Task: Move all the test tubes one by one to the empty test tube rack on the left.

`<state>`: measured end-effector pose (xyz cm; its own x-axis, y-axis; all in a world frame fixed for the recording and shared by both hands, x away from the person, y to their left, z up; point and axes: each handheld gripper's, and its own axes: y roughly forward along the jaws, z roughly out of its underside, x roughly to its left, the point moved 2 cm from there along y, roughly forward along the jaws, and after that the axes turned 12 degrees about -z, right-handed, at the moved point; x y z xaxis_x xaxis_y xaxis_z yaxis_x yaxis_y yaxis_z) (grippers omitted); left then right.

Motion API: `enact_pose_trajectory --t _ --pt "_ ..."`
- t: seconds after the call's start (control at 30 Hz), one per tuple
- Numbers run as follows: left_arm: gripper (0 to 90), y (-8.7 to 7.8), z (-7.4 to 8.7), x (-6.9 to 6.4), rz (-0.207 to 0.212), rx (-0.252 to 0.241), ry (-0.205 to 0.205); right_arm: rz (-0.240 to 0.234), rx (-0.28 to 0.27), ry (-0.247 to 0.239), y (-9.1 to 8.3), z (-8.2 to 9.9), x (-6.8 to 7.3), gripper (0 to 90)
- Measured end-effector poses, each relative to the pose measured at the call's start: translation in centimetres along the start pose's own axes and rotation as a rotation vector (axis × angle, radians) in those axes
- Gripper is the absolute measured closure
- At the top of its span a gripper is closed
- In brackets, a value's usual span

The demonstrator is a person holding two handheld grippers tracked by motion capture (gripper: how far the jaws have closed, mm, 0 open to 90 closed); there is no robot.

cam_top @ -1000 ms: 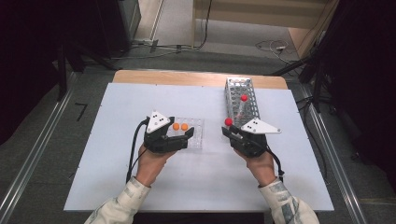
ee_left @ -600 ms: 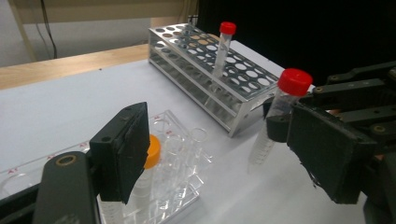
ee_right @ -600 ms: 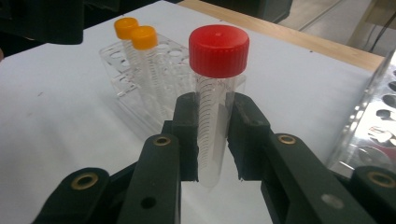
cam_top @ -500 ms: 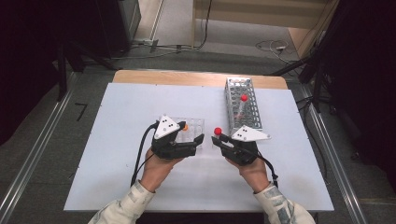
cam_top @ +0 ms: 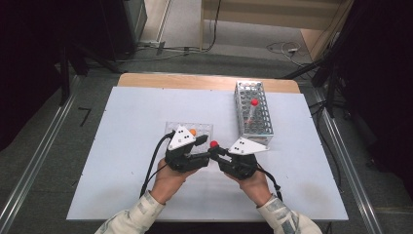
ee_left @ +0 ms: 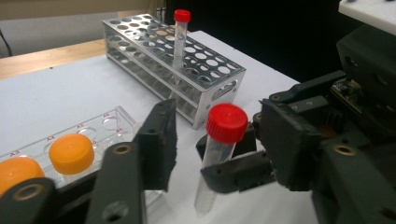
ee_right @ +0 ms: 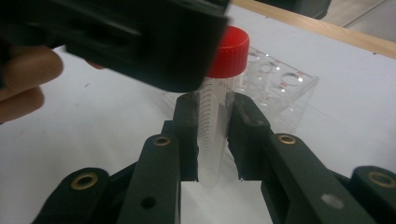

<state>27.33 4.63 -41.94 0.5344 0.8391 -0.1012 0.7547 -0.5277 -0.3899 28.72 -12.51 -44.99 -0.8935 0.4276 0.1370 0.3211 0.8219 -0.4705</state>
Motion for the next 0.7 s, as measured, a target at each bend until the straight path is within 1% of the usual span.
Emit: enact_pose_trajectory --t 0.1,0.2,0.33,0.47,0.63,0.7 --pt "56.5 0.07 0.1 0.01 0.009 0.008 0.003 -0.011 0.003 -0.01 0.45 -0.05 0.38 71.3" --pt "61.0 0.08 0.17 0.03 0.009 0.011 0.011 -0.014 0.001 -0.011 0.65 -0.12 0.55 71.3" --pt "63.6 0.15 0.25 -0.01 0.011 0.012 0.008 -0.011 -0.007 -0.009 0.58 -0.2 0.54 71.3" --pt "68.5 0.2 0.3 -0.02 0.012 0.014 0.018 -0.009 -0.008 -0.008 0.51 -0.2 0.53 71.3" --pt "69.2 0.15 0.3 0.02 0.012 0.016 0.017 -0.01 -0.009 -0.008 0.5 -0.2 0.52 71.0" --pt "69.4 0.11 0.27 0.06 0.015 0.014 0.01 -0.013 -0.009 -0.007 0.49 -0.2 0.53 69.0"
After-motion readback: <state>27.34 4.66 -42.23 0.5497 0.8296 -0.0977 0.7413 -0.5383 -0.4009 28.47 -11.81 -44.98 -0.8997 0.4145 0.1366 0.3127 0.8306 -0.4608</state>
